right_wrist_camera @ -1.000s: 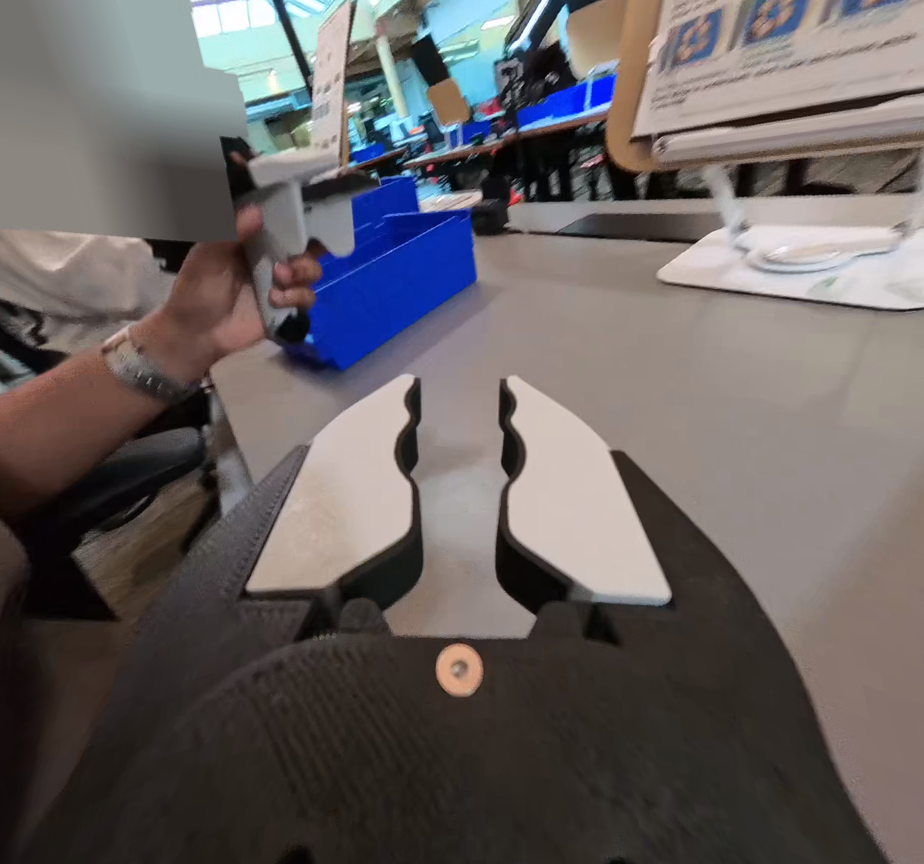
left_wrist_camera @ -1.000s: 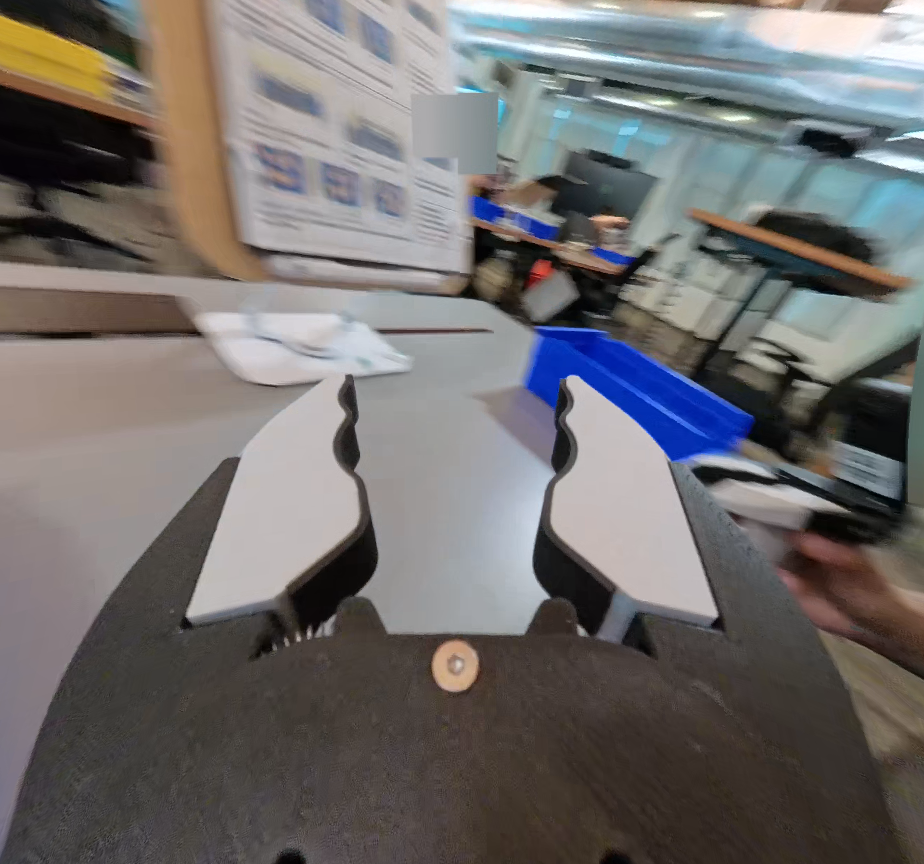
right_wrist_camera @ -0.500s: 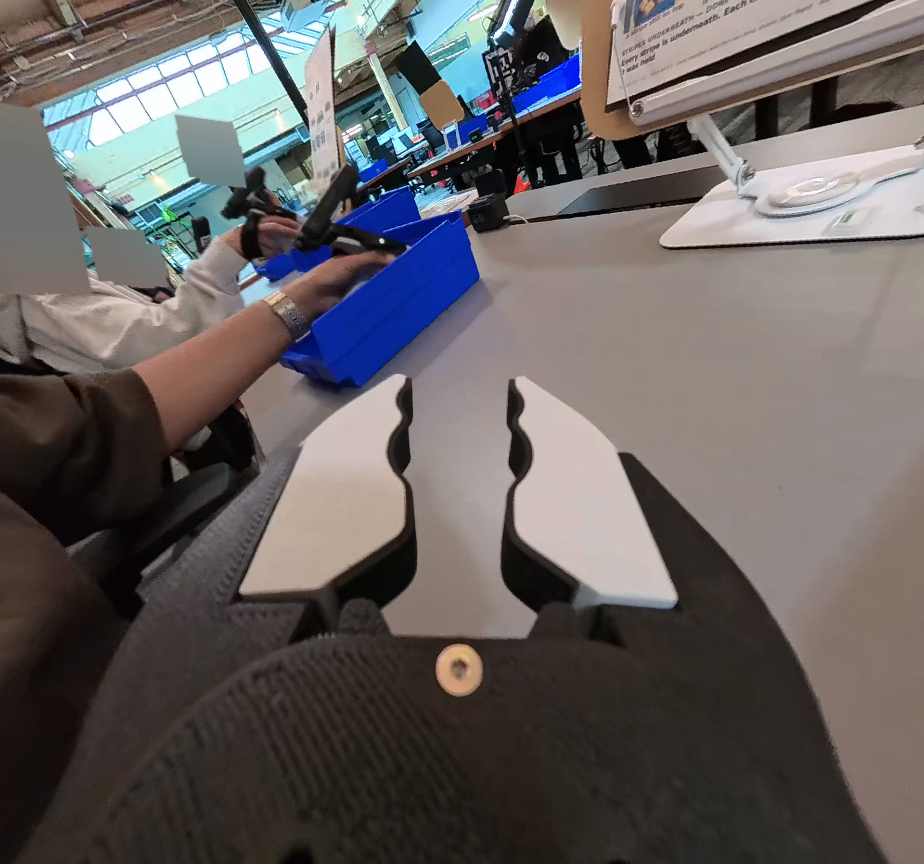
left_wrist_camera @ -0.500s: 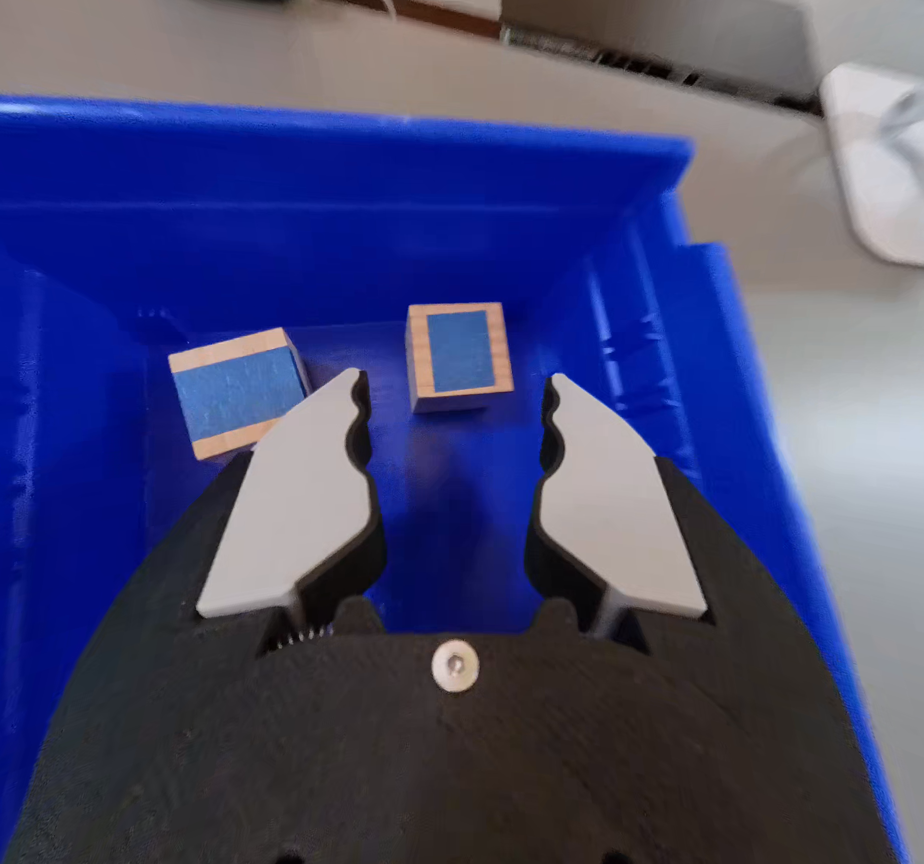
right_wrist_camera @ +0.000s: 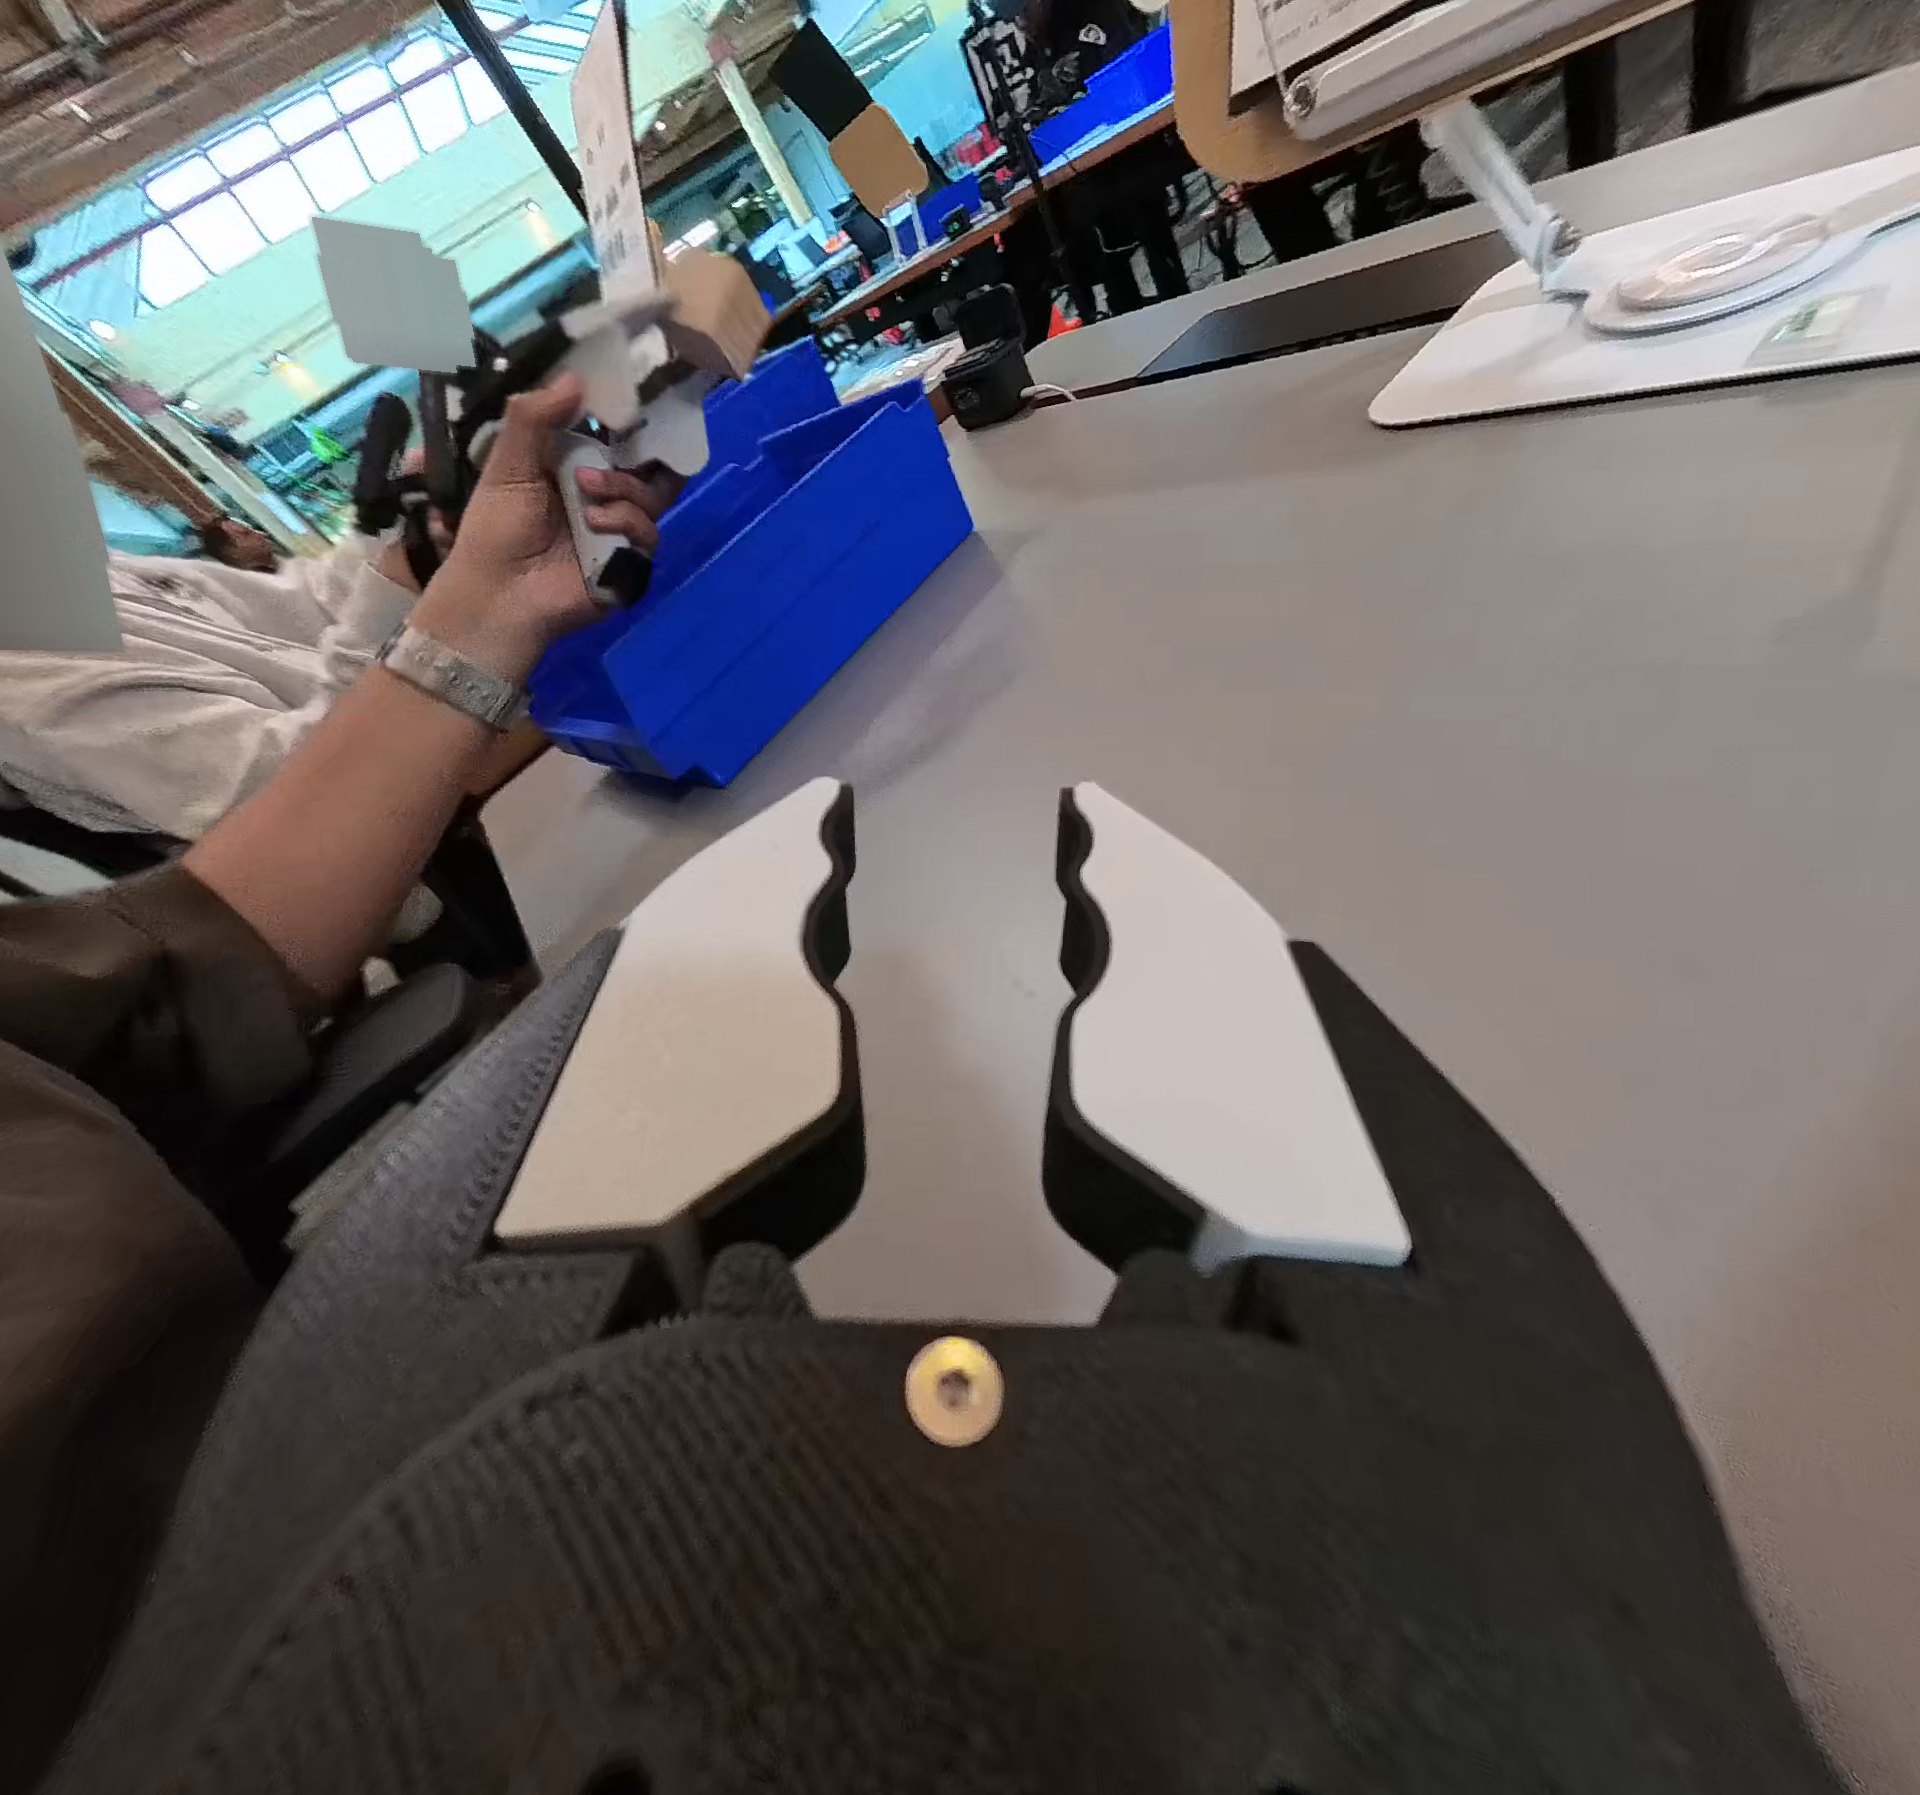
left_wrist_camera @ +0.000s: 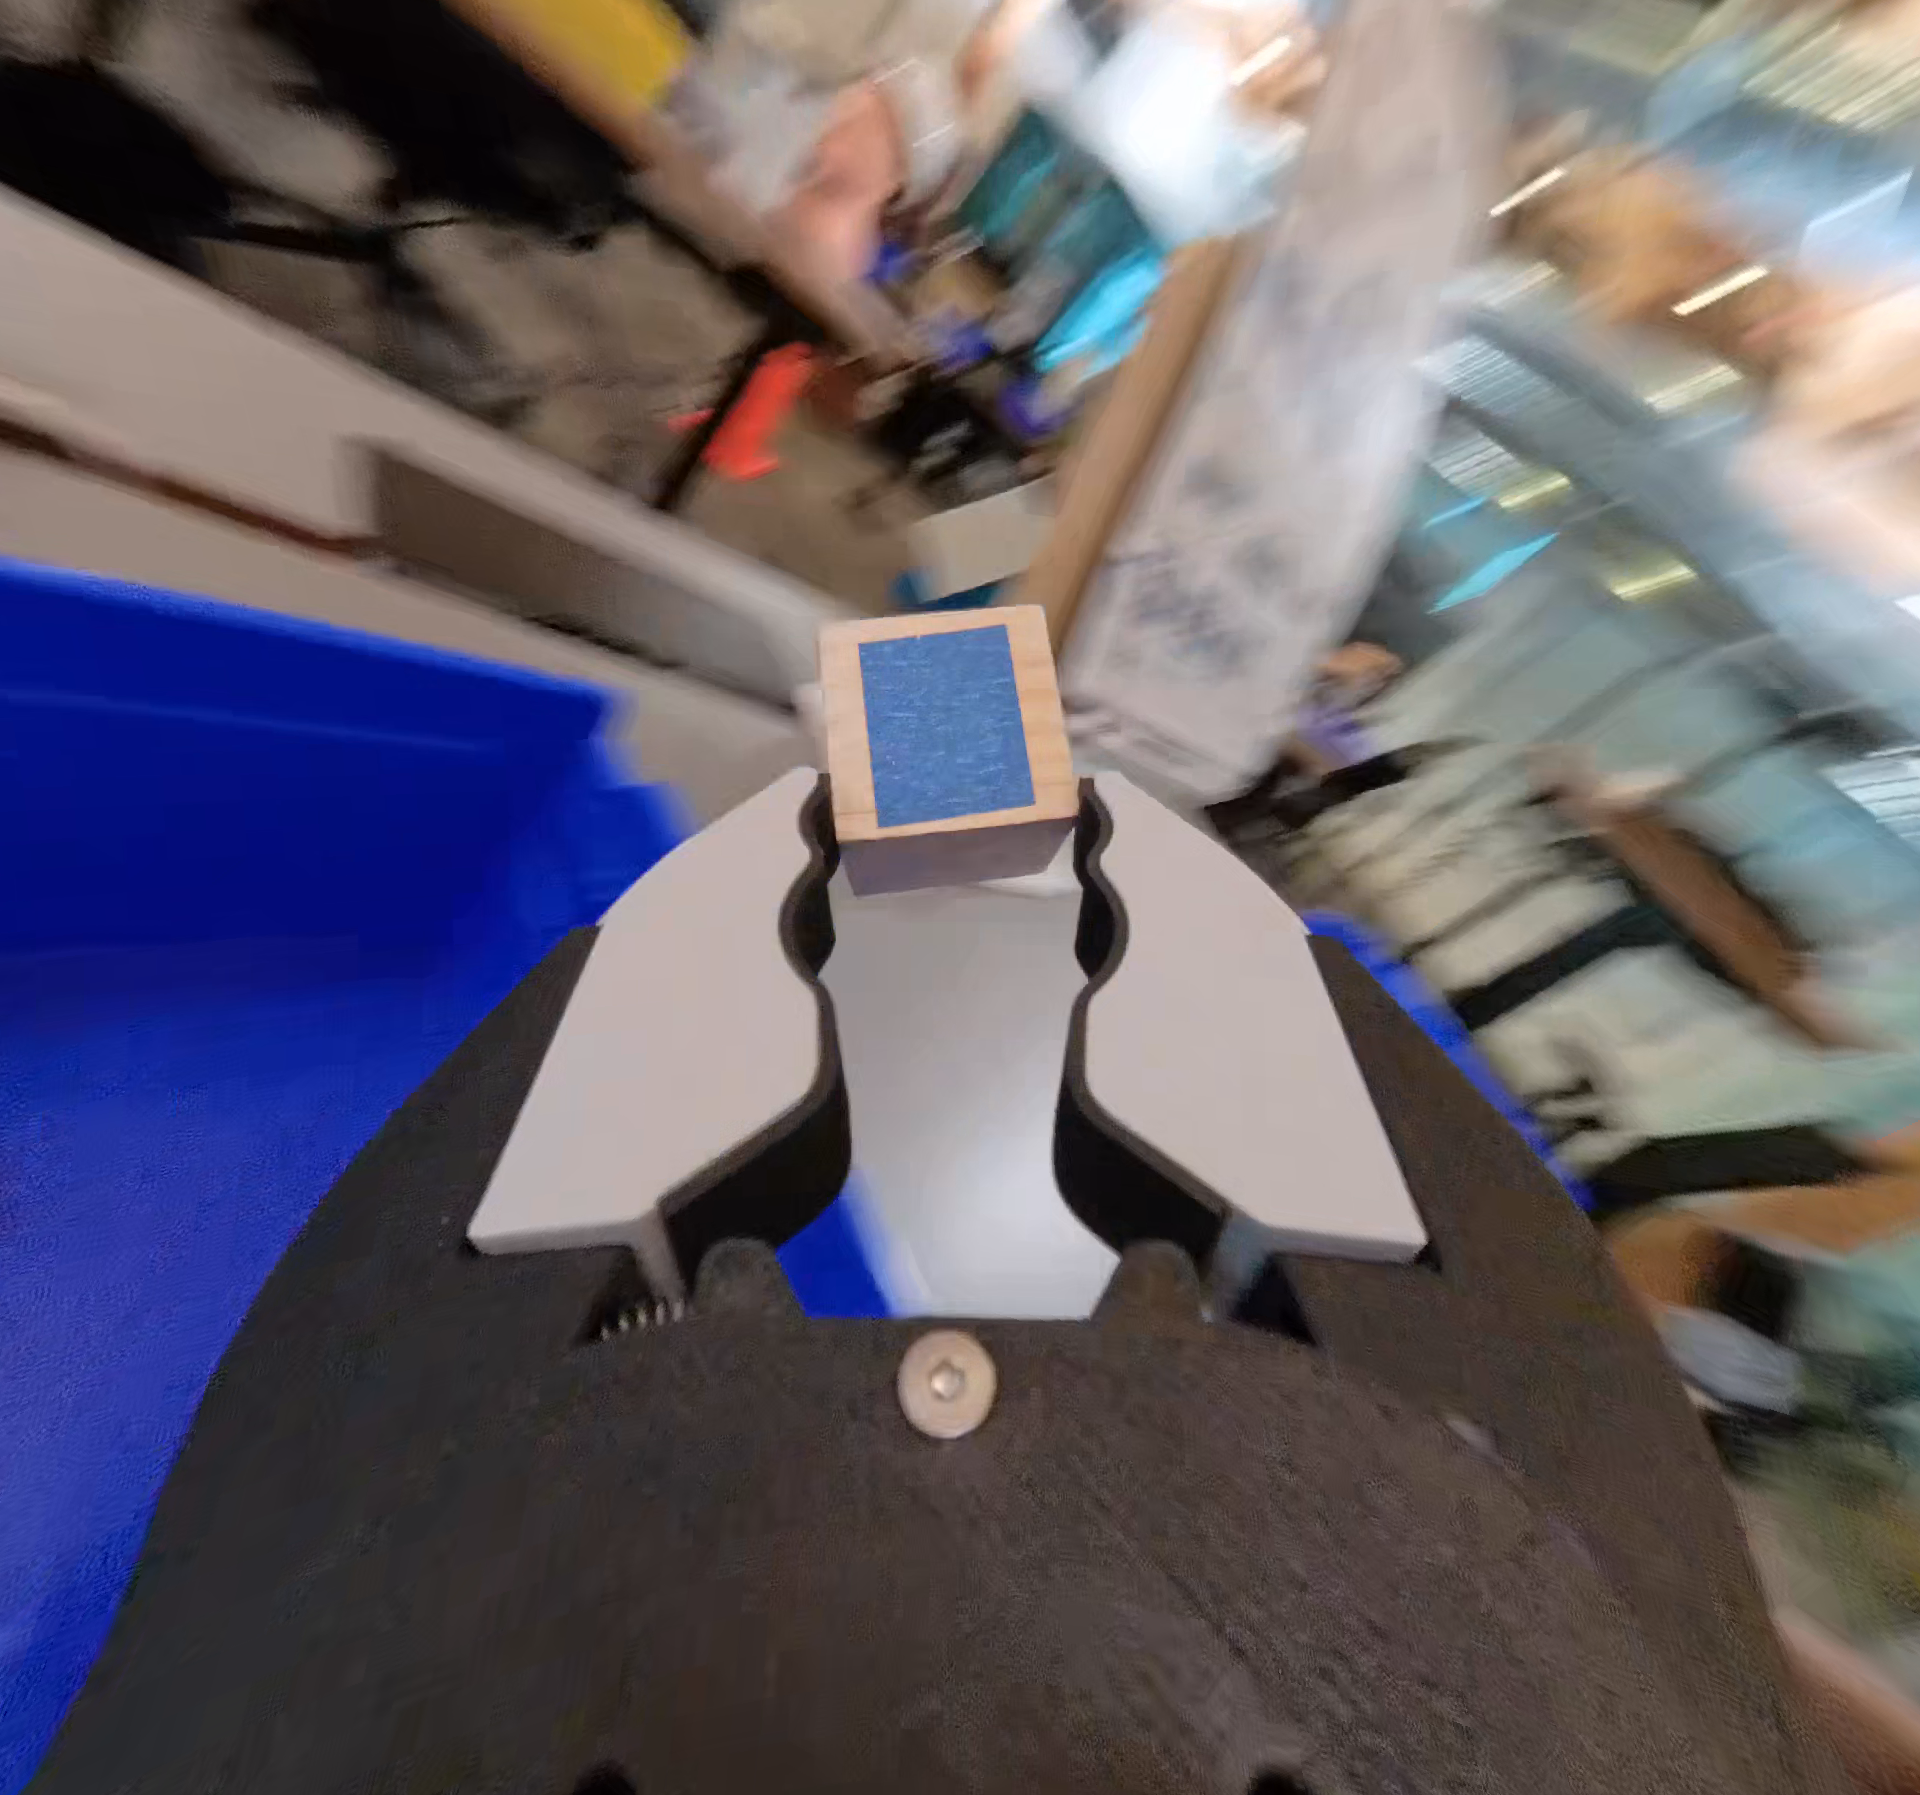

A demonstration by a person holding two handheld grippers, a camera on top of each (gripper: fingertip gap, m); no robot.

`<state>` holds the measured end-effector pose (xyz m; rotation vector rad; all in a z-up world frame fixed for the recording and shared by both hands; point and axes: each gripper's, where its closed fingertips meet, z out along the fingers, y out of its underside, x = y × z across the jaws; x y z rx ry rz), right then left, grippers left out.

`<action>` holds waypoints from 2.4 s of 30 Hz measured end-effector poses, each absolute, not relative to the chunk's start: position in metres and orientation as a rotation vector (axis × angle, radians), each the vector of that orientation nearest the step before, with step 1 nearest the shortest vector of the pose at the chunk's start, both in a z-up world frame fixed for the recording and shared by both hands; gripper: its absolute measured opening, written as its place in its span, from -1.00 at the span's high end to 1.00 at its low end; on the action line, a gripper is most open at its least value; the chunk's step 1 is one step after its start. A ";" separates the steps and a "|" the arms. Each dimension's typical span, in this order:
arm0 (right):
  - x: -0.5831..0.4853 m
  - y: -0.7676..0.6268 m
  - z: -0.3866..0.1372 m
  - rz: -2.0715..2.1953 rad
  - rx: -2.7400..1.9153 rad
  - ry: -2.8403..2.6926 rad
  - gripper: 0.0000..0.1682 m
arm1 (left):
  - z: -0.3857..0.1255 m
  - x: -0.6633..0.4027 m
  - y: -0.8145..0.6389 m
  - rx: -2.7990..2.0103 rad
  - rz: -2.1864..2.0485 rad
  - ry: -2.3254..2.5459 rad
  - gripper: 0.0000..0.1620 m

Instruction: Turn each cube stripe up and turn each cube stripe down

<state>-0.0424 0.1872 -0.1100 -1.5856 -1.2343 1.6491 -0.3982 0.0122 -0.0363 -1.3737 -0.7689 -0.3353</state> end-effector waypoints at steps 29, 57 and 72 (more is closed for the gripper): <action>-0.020 0.159 -0.058 2.325 -1.433 -1.033 0.24 | -0.055 -0.033 0.154 -1.304 -1.166 -0.191 0.47; 0.040 0.364 -0.010 1.389 -1.457 -0.972 0.50 | -0.081 0.003 0.159 -1.450 -1.326 -0.141 0.32; 0.102 0.546 -0.191 0.382 -2.321 -1.109 0.49 | -0.087 0.023 0.160 -1.542 -1.295 -0.062 0.32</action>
